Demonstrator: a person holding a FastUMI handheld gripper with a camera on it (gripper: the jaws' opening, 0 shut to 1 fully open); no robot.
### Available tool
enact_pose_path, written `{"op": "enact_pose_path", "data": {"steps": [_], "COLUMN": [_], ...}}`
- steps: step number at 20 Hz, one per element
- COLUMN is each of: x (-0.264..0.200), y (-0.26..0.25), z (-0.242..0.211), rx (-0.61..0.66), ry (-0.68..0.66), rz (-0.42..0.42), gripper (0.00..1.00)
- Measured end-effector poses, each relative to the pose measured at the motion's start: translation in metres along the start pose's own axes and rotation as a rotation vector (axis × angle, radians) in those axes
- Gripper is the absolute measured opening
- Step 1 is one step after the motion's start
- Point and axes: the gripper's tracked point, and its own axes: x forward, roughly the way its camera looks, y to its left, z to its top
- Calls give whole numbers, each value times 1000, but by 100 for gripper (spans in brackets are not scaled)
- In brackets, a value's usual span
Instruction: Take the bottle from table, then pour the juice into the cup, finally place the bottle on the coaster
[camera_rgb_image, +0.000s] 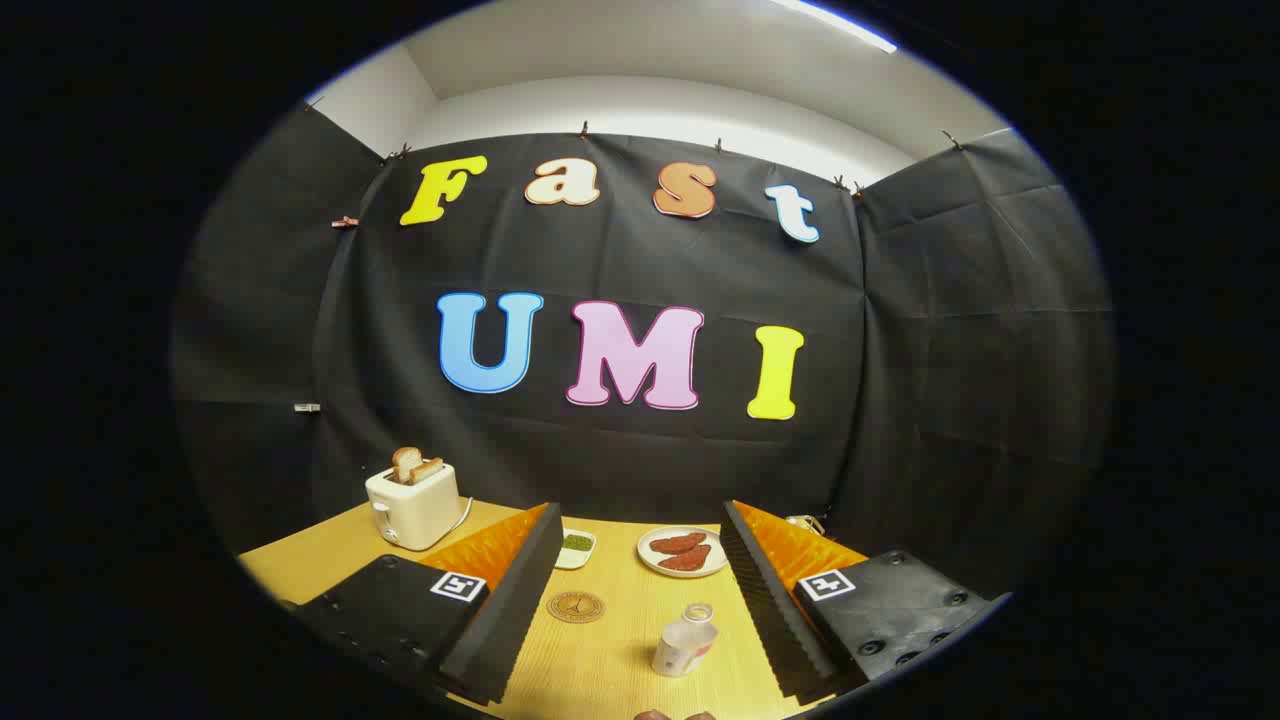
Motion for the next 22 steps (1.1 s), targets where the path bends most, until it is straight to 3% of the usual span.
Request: {"op": "enact_pose_path", "data": {"steps": [15, 22], "x": [3, 10], "y": [-1, -14], "z": [-29, -53], "rx": [-36, 27], "ry": [36, 42], "rz": [79, 123], "gripper": [97, 97]}}
